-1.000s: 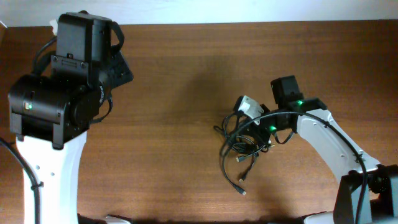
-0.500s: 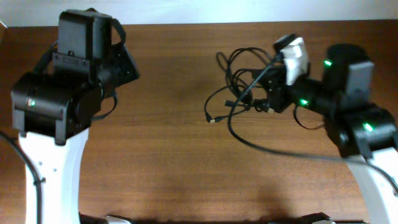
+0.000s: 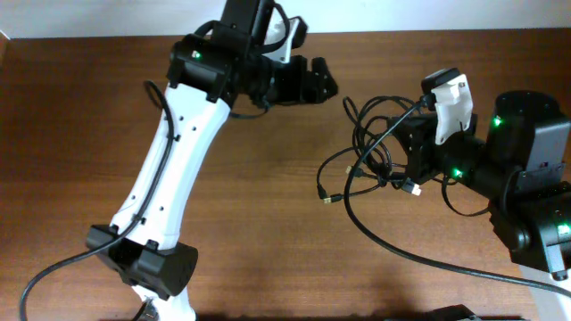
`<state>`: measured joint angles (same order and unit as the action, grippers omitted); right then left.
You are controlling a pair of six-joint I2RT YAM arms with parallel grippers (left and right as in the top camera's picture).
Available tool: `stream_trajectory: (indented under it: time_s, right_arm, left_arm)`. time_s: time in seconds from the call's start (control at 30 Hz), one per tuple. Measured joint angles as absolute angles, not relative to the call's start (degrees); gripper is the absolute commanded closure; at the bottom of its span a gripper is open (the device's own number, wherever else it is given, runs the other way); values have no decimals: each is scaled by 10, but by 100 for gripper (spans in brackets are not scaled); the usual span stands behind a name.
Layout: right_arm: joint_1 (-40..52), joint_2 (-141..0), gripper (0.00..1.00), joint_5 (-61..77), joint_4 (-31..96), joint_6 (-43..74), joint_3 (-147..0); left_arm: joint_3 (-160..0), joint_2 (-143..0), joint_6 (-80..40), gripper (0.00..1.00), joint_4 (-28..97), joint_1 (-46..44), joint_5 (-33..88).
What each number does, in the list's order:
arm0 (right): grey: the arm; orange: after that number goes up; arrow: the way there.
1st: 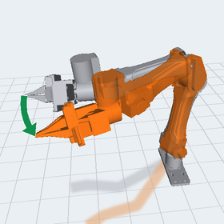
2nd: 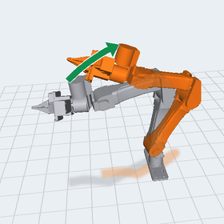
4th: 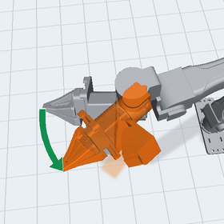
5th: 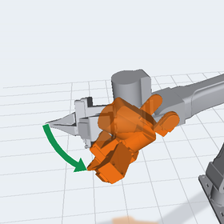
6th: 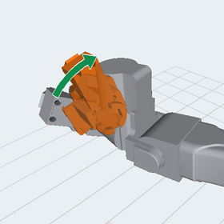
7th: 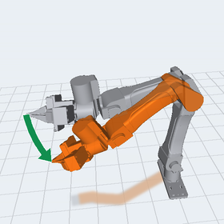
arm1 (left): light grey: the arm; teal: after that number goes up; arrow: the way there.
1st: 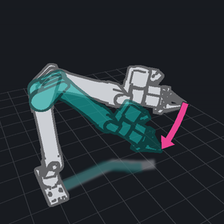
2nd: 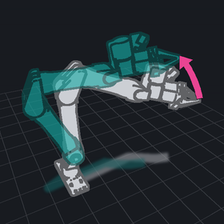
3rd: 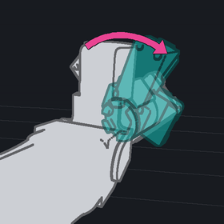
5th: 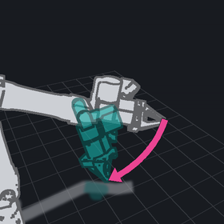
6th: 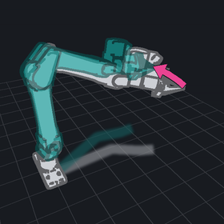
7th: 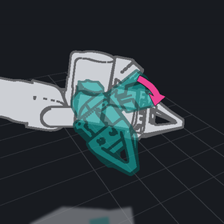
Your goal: Untangle cables
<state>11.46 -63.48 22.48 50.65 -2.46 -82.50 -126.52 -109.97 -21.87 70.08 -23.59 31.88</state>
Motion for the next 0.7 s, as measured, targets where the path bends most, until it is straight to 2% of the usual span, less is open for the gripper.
stream_trajectory:
  time_s: [0.1, 0.3, 0.43, 0.7]
  right_arm:
    - [115, -635, 96, 218, 515, -29, -825]
    - [115, -635, 96, 208, 537, -35, -825]
    - [115, -635, 96, 191, 540, -38, -825]
    - [115, -635, 96, 177, 537, -39, -825]
  left_arm:
    - [-1265, -1100, -222, 4, 675, -264, 378]
    - [-1265, -1106, -223, 5, 652, -326, 394]
    - [-1265, -1129, -246, 0, 653, -319, 396]
    - [-1265, -1135, -379, 1, 662, -301, 372]
